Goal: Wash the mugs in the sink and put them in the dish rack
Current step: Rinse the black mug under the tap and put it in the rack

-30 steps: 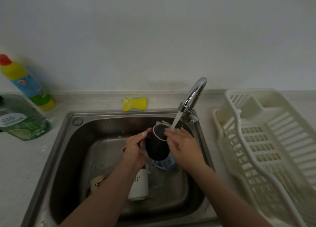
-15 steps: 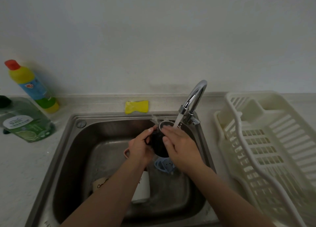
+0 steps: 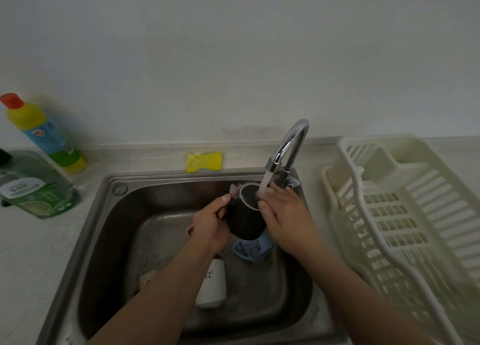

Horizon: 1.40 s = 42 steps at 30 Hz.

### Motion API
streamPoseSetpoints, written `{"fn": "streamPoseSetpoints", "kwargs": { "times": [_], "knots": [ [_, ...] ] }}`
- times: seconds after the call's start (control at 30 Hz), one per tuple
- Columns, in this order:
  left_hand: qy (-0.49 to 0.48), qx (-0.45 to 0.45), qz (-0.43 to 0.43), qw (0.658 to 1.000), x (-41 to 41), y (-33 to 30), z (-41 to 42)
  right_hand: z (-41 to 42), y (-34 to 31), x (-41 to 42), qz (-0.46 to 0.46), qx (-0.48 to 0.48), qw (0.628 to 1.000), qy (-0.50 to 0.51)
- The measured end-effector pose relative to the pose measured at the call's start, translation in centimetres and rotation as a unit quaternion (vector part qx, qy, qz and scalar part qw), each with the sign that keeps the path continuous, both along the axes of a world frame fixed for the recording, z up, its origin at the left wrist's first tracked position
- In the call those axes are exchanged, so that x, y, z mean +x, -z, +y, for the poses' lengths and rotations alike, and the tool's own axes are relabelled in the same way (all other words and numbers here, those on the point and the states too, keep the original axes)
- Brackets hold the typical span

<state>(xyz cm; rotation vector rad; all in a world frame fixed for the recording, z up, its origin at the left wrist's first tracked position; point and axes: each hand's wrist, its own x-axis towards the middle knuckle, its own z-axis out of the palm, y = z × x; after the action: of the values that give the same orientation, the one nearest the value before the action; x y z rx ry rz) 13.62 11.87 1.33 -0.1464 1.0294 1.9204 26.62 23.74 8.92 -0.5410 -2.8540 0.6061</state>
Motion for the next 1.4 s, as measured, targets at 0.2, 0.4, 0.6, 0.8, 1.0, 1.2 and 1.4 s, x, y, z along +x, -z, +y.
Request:
{"fn": "streamPoseSetpoints", "kwargs": {
  "times": [0.2,0.4,0.6,0.8,1.0,1.2,1.4],
  "knots": [
    [-0.02,0.039,-0.009,0.999,-0.3,-0.5,0.3,-0.8,0.7,0.8,0.047,-0.032,0.998,-0.016],
    [0.001,0.037,0.0,0.999,0.1,-0.9,0.6,-2.0,-0.6,-0.7,0.051,-0.024,0.998,-0.037],
    [0.004,0.051,0.008,0.999,0.2,-0.5,-0.4,-0.7,-0.4,-0.3,0.05,-0.017,0.998,-0.023],
    [-0.037,0.055,0.0,0.998,-0.7,-0.6,-1.3,-2.4,0.5,0.2,0.038,0.014,0.996,-0.077],
    [-0.032,0.038,-0.017,0.999,-0.6,-0.3,-0.5,-1.7,0.2,-2.9,0.013,-0.053,0.998,-0.018],
    [-0.042,0.043,-0.017,0.998,-1.2,0.5,-0.2,-0.1,0.8,-0.4,0.007,-0.02,1.0,-0.01],
    [-0.019,0.048,-0.039,0.998,-0.6,0.1,1.1,-1.9,-0.5,-1.0,0.027,-0.039,0.998,-0.045]
  ]
}}
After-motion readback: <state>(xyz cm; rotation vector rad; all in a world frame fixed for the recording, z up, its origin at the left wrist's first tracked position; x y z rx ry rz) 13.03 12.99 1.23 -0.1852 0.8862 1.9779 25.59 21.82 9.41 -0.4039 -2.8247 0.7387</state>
